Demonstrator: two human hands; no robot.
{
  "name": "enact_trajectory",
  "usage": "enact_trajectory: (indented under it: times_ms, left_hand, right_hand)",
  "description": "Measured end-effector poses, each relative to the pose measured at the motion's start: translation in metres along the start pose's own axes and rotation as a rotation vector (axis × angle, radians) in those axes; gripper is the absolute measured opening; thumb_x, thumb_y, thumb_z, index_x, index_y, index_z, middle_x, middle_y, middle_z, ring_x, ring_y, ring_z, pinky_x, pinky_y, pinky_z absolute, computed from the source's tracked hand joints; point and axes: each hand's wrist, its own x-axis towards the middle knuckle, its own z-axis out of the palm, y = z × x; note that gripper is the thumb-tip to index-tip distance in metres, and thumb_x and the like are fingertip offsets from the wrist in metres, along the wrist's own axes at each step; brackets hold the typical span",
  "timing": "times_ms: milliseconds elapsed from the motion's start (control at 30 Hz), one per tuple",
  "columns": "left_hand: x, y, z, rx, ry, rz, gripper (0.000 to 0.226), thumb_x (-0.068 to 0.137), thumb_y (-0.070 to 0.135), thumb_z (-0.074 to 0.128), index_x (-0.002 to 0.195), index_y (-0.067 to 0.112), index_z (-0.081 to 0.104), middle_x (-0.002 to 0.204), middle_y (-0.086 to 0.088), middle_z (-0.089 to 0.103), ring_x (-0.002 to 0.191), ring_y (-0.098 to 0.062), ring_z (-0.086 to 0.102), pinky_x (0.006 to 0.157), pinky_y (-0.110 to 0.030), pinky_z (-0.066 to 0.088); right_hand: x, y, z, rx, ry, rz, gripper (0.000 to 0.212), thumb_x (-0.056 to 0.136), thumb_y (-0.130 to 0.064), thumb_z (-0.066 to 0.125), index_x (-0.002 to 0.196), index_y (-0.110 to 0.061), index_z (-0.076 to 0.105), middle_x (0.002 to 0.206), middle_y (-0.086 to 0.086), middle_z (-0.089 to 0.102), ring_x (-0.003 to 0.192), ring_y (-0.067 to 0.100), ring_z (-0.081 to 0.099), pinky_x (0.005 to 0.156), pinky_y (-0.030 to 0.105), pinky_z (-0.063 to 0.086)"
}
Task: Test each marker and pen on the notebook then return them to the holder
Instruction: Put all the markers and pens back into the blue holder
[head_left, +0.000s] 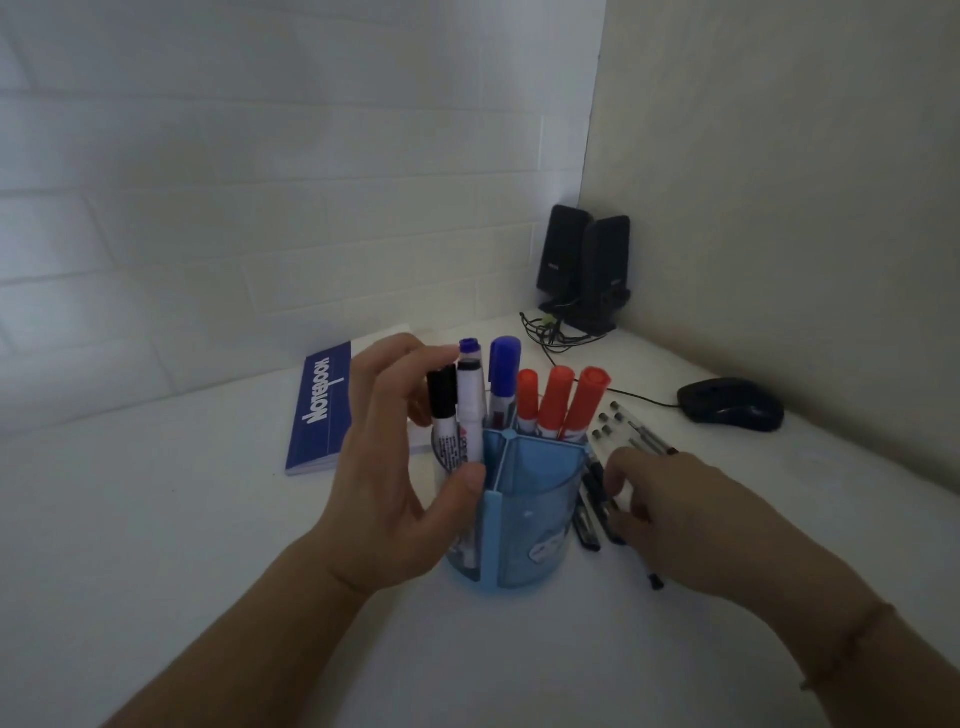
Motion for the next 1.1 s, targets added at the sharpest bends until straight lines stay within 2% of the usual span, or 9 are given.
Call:
enact_trajectory:
  times_ms: [200,333,467,667,733,800,833,933,1100]
  left_hand:
    - [0.001,0.007,0.001,0.086,0.096,0.080,0.038,0.083,0.027,0.048,0.114,0.006,0.049,0.114,-0.005,0.038,0.116,-0.005,0.036,0.095,-0.016,0.034]
    - [-0.003,0.005,0.004,0.091,0.041,0.064,0.042,0.095,0.050,0.035,0.108,0.016,0.056,0.115,-0.002,0.037,0.117,-0.007,0.036,0.097,-0.023,0.034]
    - [-0.004,0.006,0.005,0.066,0.016,0.039,0.049,0.094,0.058,0.031,0.110,0.018,0.055,0.117,-0.002,0.037,0.120,-0.005,0.034,0.098,-0.022,0.035]
    - [-0.004,0.004,0.005,0.048,-0.005,0.039,0.054,0.091,0.061,0.033,0.115,0.016,0.053,0.120,-0.004,0.036,0.122,-0.010,0.034,0.100,-0.023,0.033]
    - [-0.004,0.005,0.006,0.037,-0.002,0.039,0.053,0.092,0.058,0.033,0.117,0.015,0.052,0.120,-0.004,0.036,0.122,-0.011,0.035,0.100,-0.023,0.033]
    - [-0.003,0.005,0.007,0.010,0.003,0.043,0.048,0.094,0.049,0.034,0.118,0.011,0.052,0.120,-0.004,0.036,0.122,-0.012,0.036,0.101,-0.021,0.033]
    - [-0.003,0.005,0.007,-0.001,0.005,0.041,0.044,0.092,0.042,0.036,0.118,0.010,0.051,0.120,-0.004,0.036,0.122,-0.011,0.036,0.101,-0.020,0.032]
    - [-0.002,0.005,0.007,-0.009,0.010,0.031,0.041,0.086,0.028,0.035,0.118,0.010,0.051,0.120,0.001,0.036,0.122,-0.009,0.036,0.102,-0.019,0.031]
    - [-0.002,0.006,0.007,-0.020,0.023,0.034,0.048,0.095,0.046,0.029,0.119,0.011,0.051,0.119,0.007,0.034,0.120,-0.009,0.037,0.101,-0.023,0.035]
  right_hand:
    - [0.000,0.001,0.000,-0.079,0.024,0.050,0.018,0.093,-0.020,0.048,0.097,-0.038,0.050,0.091,-0.011,0.053,0.083,0.010,0.055,0.069,0.024,0.047]
    - [0.004,-0.005,0.000,-0.124,0.080,0.095,0.007,0.091,-0.035,0.050,0.085,-0.032,0.054,0.085,-0.009,0.051,0.079,0.012,0.052,0.066,0.024,0.040]
    - [0.008,-0.008,0.007,-0.088,0.135,0.113,0.014,0.090,-0.024,0.053,0.103,-0.026,0.049,0.085,-0.005,0.048,0.078,0.015,0.051,0.065,0.025,0.041]
    - [-0.002,-0.004,-0.024,0.689,0.483,0.074,0.084,0.080,-0.006,0.069,0.142,-0.037,0.022,0.076,0.004,0.065,0.052,0.014,0.063,0.043,0.018,0.049]
    - [-0.012,-0.012,-0.037,1.019,0.707,-0.070,0.086,0.081,0.002,0.065,0.142,-0.038,0.019,0.076,0.012,0.064,0.048,0.023,0.065,0.045,0.032,0.056]
    - [-0.023,-0.020,-0.040,1.147,0.894,-0.263,0.071,0.083,0.000,0.062,0.139,-0.023,0.026,0.075,0.012,0.065,0.049,0.026,0.066,0.049,0.035,0.057]
    - [-0.027,-0.022,-0.039,1.164,0.949,-0.325,0.063,0.083,-0.009,0.064,0.136,-0.011,0.031,0.074,0.011,0.067,0.051,0.024,0.067,0.051,0.033,0.057]
    - [-0.038,-0.033,-0.031,1.172,0.978,-0.379,0.080,0.076,-0.040,0.069,0.129,0.012,0.039,0.075,0.001,0.071,0.053,0.016,0.068,0.050,0.023,0.053]
    - [-0.039,-0.058,-0.024,0.648,0.941,-0.536,0.061,0.077,-0.022,0.073,0.128,-0.026,0.039,0.080,-0.024,0.063,0.053,0.001,0.058,0.043,0.009,0.040]
